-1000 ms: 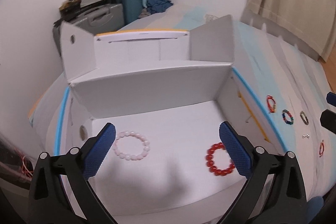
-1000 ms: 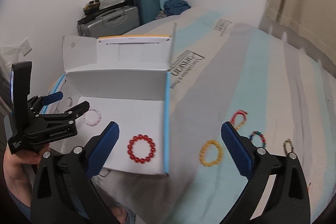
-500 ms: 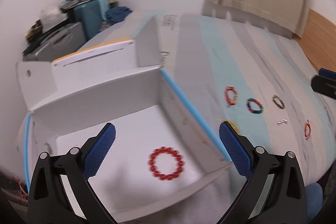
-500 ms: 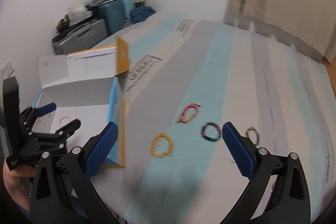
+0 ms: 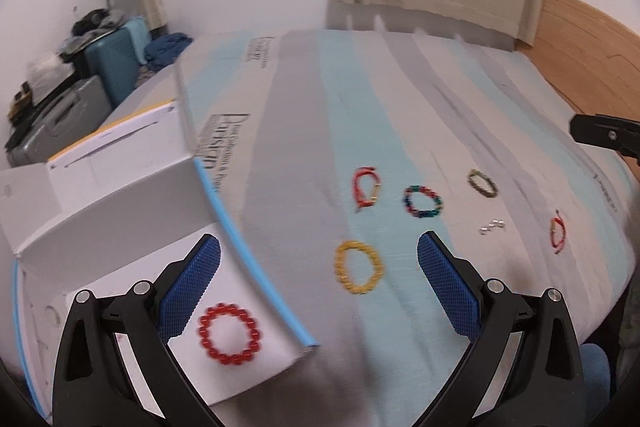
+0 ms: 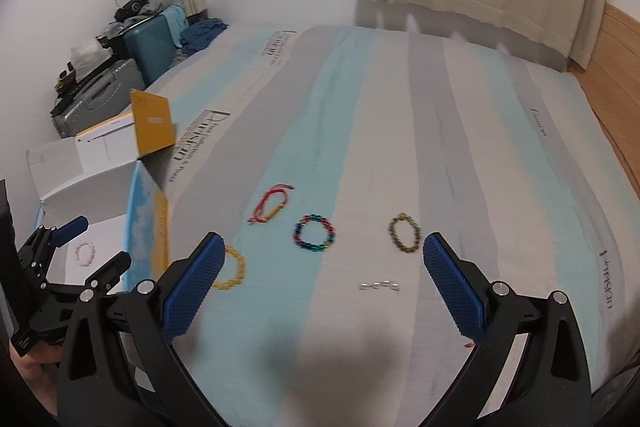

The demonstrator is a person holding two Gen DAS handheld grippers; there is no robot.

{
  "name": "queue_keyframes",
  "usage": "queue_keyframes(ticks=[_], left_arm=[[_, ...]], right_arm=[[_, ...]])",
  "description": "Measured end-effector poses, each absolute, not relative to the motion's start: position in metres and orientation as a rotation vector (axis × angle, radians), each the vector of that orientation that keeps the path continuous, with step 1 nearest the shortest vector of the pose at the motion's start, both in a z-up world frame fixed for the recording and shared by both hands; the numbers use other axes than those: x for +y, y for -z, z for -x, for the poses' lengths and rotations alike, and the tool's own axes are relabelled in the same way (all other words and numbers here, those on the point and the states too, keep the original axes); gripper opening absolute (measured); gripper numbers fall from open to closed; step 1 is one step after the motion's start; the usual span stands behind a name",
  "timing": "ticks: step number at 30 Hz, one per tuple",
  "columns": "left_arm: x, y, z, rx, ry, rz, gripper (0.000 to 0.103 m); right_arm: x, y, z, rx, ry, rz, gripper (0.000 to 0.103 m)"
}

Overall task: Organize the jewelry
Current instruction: 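Move both tools back toward the yellow and multicolour bracelets on the bed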

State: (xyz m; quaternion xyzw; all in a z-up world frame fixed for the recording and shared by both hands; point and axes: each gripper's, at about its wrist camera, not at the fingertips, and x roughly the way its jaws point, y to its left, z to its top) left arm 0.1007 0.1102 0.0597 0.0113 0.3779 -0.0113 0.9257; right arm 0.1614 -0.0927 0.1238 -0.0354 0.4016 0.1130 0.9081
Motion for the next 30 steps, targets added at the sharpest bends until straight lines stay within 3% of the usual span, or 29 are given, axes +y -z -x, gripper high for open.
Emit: queue_keyframes(ticks=[16,30], left_arm=[[0.043,-0.015,-0.143,0.839,0.116,-0.033,0.097],[0.039,0.051,-0.170,0.915,0.066,-0.007,0.097]], right_arm=[[-0.101,-0.090,-0.215,0.934,-0.253,0.115,0.095],[-0.069,-0.011,-0.274,1.076,-0.336,0.120,0.093]])
